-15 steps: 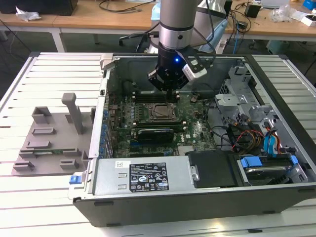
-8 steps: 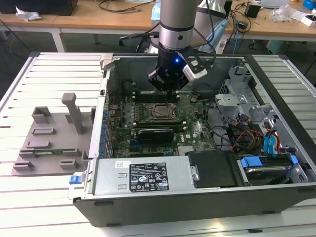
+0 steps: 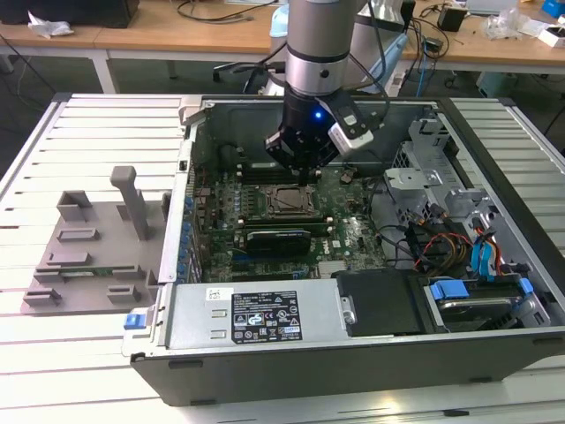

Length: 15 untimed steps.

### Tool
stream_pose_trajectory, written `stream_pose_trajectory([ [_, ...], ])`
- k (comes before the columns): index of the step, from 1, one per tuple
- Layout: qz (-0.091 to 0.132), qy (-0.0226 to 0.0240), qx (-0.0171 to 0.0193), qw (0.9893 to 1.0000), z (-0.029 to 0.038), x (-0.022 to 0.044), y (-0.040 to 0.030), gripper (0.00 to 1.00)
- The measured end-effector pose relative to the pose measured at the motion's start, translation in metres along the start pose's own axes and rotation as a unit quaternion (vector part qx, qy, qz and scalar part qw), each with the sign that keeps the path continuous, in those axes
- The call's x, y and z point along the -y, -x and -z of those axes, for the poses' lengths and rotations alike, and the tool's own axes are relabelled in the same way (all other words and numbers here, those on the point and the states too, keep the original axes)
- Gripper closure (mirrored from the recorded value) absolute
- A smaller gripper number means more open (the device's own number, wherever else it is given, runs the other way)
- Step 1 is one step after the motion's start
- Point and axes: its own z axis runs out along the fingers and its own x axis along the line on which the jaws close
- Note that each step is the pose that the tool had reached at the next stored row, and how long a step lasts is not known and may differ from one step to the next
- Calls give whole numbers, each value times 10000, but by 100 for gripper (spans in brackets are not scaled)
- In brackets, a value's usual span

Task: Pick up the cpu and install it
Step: 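Install the second cpu locking lever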

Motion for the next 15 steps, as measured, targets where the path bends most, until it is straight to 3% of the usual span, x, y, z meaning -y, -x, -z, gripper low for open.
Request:
stream_pose_trajectory([
  [11,0,0,0,10000,-5,226,-22,89],
  [15,0,1,0,10000,-10,351,-34,89],
])
